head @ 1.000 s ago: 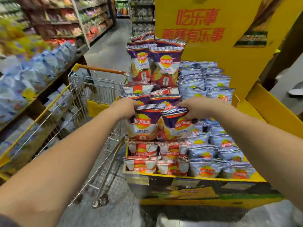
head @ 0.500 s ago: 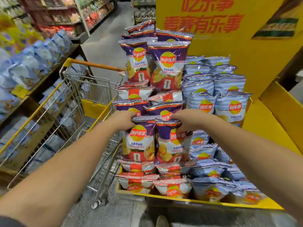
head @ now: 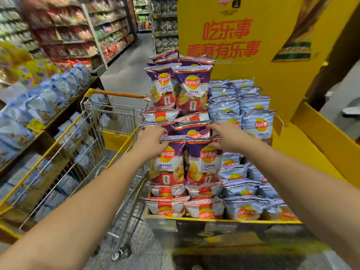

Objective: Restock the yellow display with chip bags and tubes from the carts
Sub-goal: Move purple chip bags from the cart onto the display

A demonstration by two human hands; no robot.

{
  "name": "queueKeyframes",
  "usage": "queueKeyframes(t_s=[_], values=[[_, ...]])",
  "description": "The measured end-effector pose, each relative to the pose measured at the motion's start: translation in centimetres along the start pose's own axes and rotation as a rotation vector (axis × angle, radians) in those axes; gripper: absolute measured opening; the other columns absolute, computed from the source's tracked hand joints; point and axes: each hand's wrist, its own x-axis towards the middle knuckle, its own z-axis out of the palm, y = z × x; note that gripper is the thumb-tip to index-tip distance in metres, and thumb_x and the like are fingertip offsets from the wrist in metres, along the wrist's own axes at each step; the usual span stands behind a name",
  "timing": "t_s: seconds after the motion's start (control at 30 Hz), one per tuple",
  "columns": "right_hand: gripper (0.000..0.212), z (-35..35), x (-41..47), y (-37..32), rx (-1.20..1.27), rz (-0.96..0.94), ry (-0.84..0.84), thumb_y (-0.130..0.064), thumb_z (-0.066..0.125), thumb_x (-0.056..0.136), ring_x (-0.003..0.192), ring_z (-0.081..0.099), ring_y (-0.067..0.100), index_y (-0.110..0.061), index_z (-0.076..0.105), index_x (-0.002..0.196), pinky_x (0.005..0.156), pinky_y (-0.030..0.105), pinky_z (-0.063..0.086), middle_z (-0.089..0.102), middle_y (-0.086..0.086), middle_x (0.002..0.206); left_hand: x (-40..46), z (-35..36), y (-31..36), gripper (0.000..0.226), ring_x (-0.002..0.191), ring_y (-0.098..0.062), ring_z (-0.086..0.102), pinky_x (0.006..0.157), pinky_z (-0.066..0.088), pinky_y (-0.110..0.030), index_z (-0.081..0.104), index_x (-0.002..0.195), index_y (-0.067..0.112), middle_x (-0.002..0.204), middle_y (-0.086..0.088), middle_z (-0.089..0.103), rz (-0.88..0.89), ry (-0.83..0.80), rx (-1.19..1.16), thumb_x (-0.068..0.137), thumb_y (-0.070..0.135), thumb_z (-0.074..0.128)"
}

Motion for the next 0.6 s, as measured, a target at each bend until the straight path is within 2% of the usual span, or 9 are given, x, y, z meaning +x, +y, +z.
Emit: queueKeyframes(t_s=[0.07,0.17,0.27,0.37,0.47,0.6], values=[[0.062,0.0,-3.1,-1.2,0.081,0.032,0.087,-0.05,0.059,0.091,0.124,0.046,0.026,-0.022,0.04,0.143,0.098,0.042,0.043,0.049,0.004,0.136,-2.6,-0.1,1.8,0.037,0.12,-0.022,0.052,0.102,0.041,-0.043,0.061,0.123,0.02,0.126,0.0,0.059,-0.008,0.012,-0.146,0.089,0.033,0.061],[0.045,1.8,-9.6,-4.0,0.338,0.112,0.155,-0.039,0.058,0.094,0.116,0.054,0.023,-0.017,0.051,0.132,0.095,0.039,0.046,0.056,0.004,0.126,-8.0,0.6,5.1,0.027,0.109,-0.02,0.057,0.092,0.044,-0.033,0.064,0.113,0.016,0.116,-0.001,0.061,-0.022,-0.022,-0.307,0.09,0.029,0.061],[0.041,4.1,-16.6,-6.8,0.571,0.215,0.173,-0.034,0.059,0.094,0.108,0.057,0.018,-0.017,0.055,0.131,0.093,0.034,0.046,0.058,-0.001,0.114,-13.1,1.9,9.0,0.022,0.095,-0.019,0.058,0.074,0.04,-0.027,0.064,0.108,0.015,0.1,0.003,0.059,-0.002,-0.066,-0.38,0.092,0.029,0.06],[0.034,6.8,-23.8,-8.1,0.724,0.364,0.191,-0.029,0.059,0.094,0.101,0.058,0.015,-0.016,0.058,0.126,0.088,0.031,0.046,0.058,-0.006,0.102,-17.5,4.2,13.2,0.017,0.089,-0.023,0.062,0.071,0.046,-0.03,0.062,0.1,0.018,0.092,0.002,0.062,0.012,-0.139,-0.446,0.091,0.032,0.06],[0.027,9.3,-31.2,-7.5,0.83,0.518,0.204,-0.022,0.06,0.093,0.093,0.058,0.014,-0.016,0.061,0.12,0.078,0.021,0.041,0.06,-0.003,0.096,-21.4,6.3,18.2,0.012,0.087,-0.024,0.062,0.066,0.04,-0.028,0.06,0.093,0.021,0.087,0.0,0.062,0.062,-0.239,-0.484,0.091,0.032,0.061],[0.02,12.1,-41.1,-4.3,0.942,0.773,0.269,-0.021,0.062,0.092,0.087,0.058,0.013,-0.02,0.063,0.112,0.077,0.02,0.041,0.062,-0.005,0.091,-25.6,8.1,26.1,0.014,0.077,-0.018,0.054,0.053,0.034,-0.023,0.063,0.1,0.017,0.091,-0.003,0.062,0.191,-0.373,-0.477,0.093,0.028,0.058]])
